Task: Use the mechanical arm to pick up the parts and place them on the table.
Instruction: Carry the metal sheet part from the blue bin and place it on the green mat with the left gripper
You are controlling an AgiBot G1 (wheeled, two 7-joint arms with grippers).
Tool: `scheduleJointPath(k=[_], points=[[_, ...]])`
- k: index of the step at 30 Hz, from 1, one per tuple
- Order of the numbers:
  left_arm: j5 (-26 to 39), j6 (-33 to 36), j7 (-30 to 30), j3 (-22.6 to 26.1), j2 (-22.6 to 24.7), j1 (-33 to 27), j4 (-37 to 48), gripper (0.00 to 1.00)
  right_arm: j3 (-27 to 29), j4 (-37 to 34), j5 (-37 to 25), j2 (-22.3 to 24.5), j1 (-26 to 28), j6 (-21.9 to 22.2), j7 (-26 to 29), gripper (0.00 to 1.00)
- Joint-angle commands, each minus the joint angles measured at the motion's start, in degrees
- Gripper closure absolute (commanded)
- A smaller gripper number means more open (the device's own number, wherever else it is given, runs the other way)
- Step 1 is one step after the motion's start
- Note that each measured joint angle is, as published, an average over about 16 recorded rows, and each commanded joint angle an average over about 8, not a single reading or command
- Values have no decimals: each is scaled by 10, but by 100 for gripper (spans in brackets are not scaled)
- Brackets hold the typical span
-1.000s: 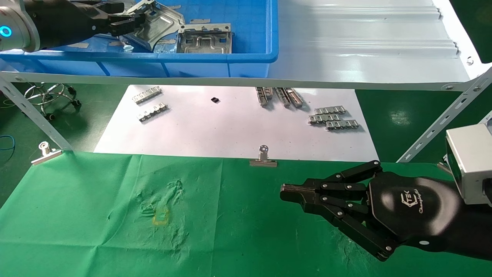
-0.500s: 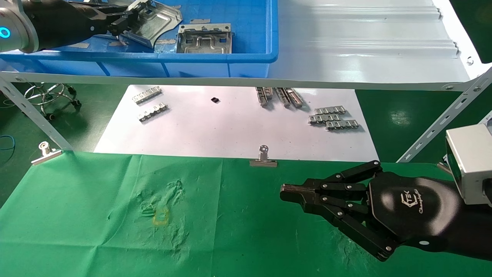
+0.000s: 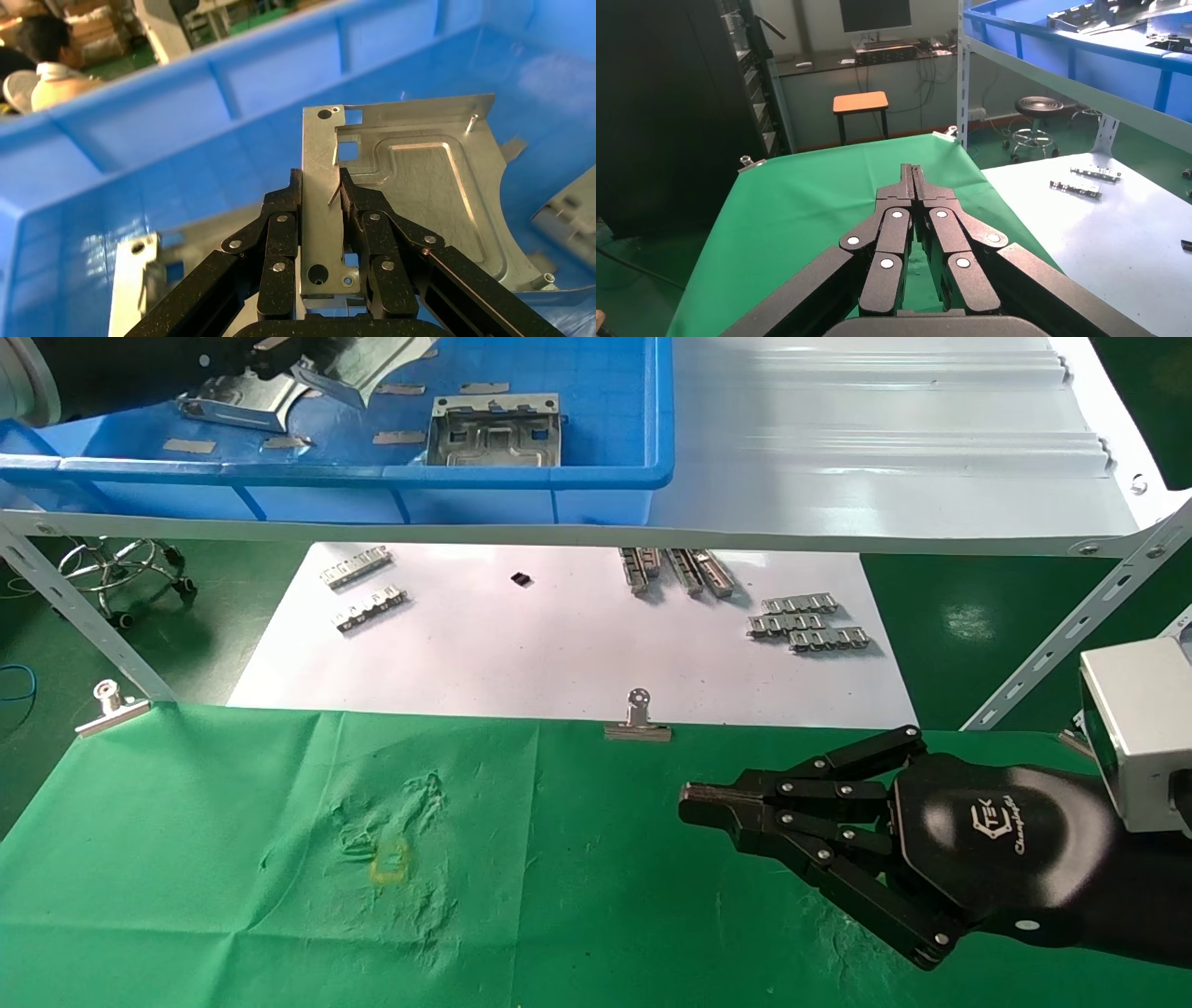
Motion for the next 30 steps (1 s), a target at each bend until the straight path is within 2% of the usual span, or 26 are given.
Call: scheduleJointPath(k=[1,9,20,25,30], points=[[-7,10,1,-5,-4,-3,-2,100,0,0,0,0,0,0,0,100],[-25,131,33,-16,-38,-5,-21,100,0,0,0,0,0,0,0,100],[-44,349,117,-22,-95,13,-51,100,0,0,0,0,0,0,0,100],[-53,383,161,-10,-121,41,-97,100,0,0,0,0,0,0,0,100],[-93,388,197,24,-160,98,-198,100,0,0,0,0,0,0,0,100]])
